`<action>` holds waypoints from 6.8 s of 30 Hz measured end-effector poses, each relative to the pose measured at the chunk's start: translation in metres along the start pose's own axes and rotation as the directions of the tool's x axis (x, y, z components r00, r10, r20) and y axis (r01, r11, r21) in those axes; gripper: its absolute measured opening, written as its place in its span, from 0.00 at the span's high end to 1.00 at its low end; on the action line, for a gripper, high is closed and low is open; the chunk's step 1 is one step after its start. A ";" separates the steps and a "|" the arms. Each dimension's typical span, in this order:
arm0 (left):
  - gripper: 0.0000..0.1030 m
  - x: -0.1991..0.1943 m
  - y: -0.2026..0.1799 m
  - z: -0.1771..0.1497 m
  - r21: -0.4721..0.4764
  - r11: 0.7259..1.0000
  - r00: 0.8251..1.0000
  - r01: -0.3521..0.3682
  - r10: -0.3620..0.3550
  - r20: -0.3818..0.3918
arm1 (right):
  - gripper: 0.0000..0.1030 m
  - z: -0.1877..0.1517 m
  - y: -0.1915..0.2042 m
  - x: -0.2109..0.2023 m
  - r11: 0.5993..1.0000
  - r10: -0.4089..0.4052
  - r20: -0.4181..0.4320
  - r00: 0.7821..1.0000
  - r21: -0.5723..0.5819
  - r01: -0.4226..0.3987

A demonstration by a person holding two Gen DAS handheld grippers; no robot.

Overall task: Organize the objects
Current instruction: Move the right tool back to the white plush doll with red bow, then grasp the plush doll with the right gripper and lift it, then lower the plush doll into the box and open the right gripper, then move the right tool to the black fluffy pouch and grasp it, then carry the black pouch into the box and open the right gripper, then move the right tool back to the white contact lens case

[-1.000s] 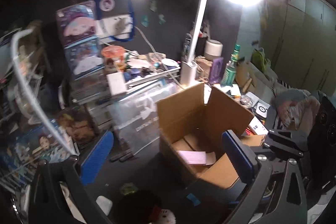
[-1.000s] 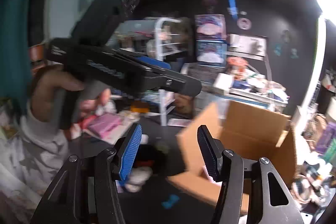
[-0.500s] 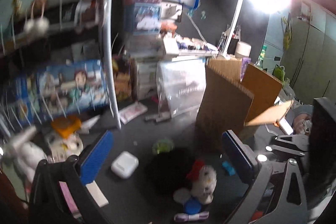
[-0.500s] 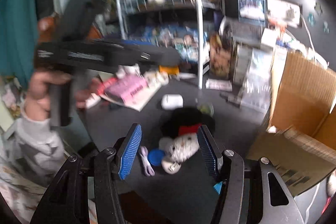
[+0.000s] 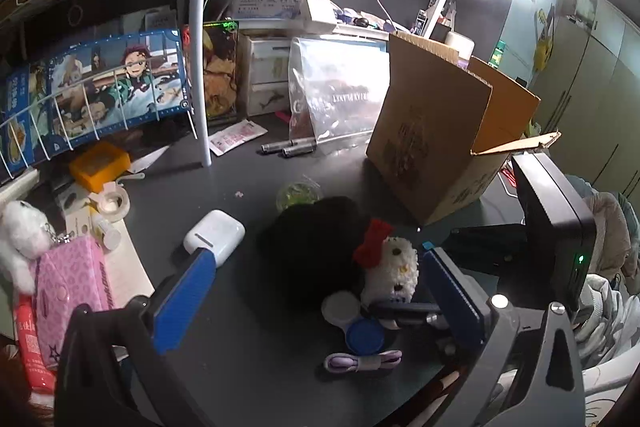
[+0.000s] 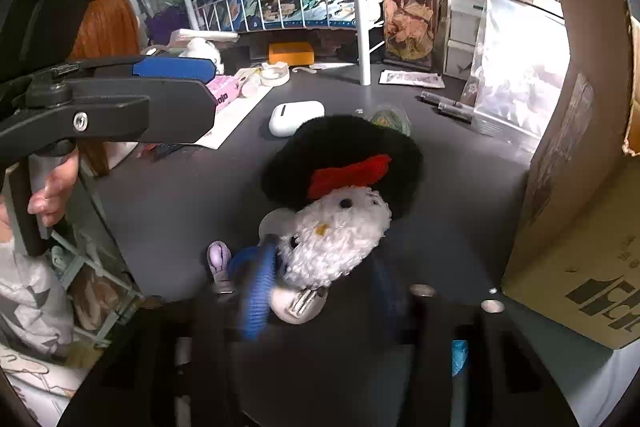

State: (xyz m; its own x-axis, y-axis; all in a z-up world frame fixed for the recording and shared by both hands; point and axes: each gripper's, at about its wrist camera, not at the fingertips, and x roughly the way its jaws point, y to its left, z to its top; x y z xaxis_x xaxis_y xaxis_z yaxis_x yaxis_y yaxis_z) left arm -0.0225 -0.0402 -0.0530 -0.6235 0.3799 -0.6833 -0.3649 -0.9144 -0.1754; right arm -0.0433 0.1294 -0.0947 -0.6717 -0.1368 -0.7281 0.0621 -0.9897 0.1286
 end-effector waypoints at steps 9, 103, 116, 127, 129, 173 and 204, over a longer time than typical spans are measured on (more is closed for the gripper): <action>0.00 0.008 -0.004 0.004 -0.018 0.995 0.993 0.100 -0.101 -0.054 | 0.78 0.003 0.005 -0.023 1.000 -0.008 0.063 0.998 -0.030 0.009; 0.13 -0.022 0.055 -0.001 -0.162 0.987 0.998 -0.007 0.016 0.054 | 0.09 0.046 0.009 0.052 0.979 -0.164 -0.085 0.983 0.108 0.173; 0.13 -0.006 0.058 -0.011 -0.170 0.985 1.000 0.016 -0.016 0.001 | 0.21 0.046 0.006 0.066 0.984 -0.138 -0.098 0.985 0.097 0.148; 0.14 0.024 0.046 -0.007 -0.169 0.981 0.992 0.097 -0.109 -0.065 | 0.28 0.040 0.003 0.048 0.991 -0.067 -0.041 0.997 0.110 0.071; 0.14 0.027 0.045 -0.006 -0.177 0.976 0.988 0.125 -0.138 -0.066 | 0.28 0.041 0.008 0.042 0.993 -0.062 -0.018 0.998 0.094 0.064; 0.39 0.098 -0.133 0.197 0.101 0.927 0.910 0.361 -0.327 -0.253 | 0.28 0.087 -0.136 -0.133 0.955 -0.226 0.095 0.970 0.217 0.201; 0.18 -0.036 -0.043 0.136 0.086 0.984 0.984 0.154 -0.160 0.072 | 0.19 0.090 0.004 -0.133 0.990 0.023 0.236 0.972 -0.138 0.011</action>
State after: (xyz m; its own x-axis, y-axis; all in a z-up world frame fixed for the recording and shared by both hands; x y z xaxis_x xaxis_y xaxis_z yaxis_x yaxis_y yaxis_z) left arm -0.0785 0.0039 0.0757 -0.6049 0.5306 -0.5938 -0.5148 -0.8295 -0.2169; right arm -0.0200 0.1477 0.0635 -0.8253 -0.1454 -0.5457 0.1565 -0.9873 0.0264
